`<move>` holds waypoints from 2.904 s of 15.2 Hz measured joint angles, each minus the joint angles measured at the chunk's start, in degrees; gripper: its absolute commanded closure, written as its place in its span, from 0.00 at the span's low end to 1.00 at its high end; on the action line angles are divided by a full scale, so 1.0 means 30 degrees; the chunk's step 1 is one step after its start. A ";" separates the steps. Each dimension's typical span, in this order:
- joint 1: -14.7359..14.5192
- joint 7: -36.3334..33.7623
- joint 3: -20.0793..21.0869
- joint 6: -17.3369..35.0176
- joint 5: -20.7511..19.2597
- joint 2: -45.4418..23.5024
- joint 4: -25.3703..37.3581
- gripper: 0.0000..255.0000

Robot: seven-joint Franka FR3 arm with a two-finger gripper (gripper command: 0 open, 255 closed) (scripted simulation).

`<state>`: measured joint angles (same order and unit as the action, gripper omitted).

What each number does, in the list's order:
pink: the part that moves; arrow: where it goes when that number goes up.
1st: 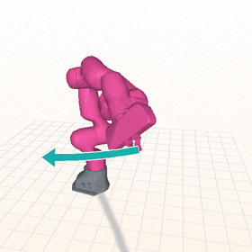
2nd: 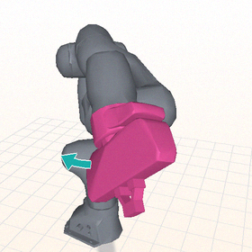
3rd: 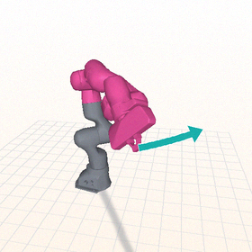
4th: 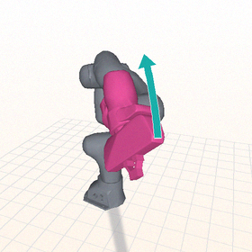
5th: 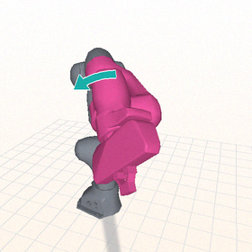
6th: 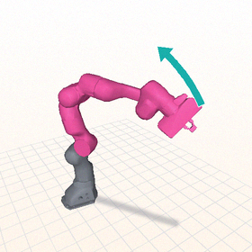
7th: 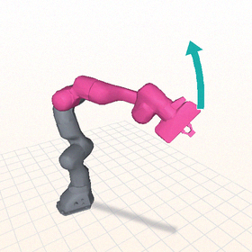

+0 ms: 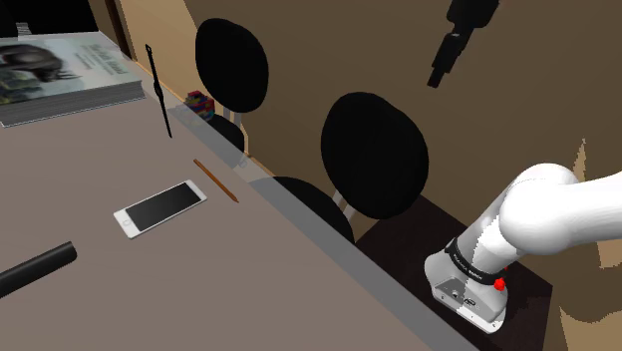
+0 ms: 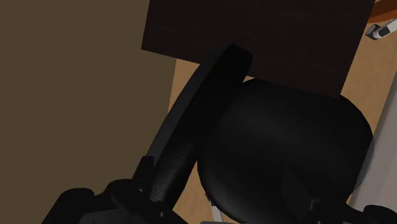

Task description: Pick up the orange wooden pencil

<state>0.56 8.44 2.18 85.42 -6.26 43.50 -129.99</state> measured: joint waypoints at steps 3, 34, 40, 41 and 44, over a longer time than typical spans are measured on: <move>-0.0097 -0.0358 0.0191 0.0453 0.0331 -0.0208 -0.0274 0.00; -0.2793 -0.9418 0.5853 1.2332 0.4243 -1.6221 0.5321 0.00; -0.3877 -1.1139 0.6171 1.3347 0.3454 -2.0318 0.8900 0.00; -0.4064 -1.1338 0.6164 1.3430 0.3315 -2.1030 0.9626 0.00; -0.4658 -1.1930 0.6133 1.3521 0.2976 -2.2885 1.1638 0.00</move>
<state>-13.41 -27.35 20.58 125.98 2.67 -25.16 -95.08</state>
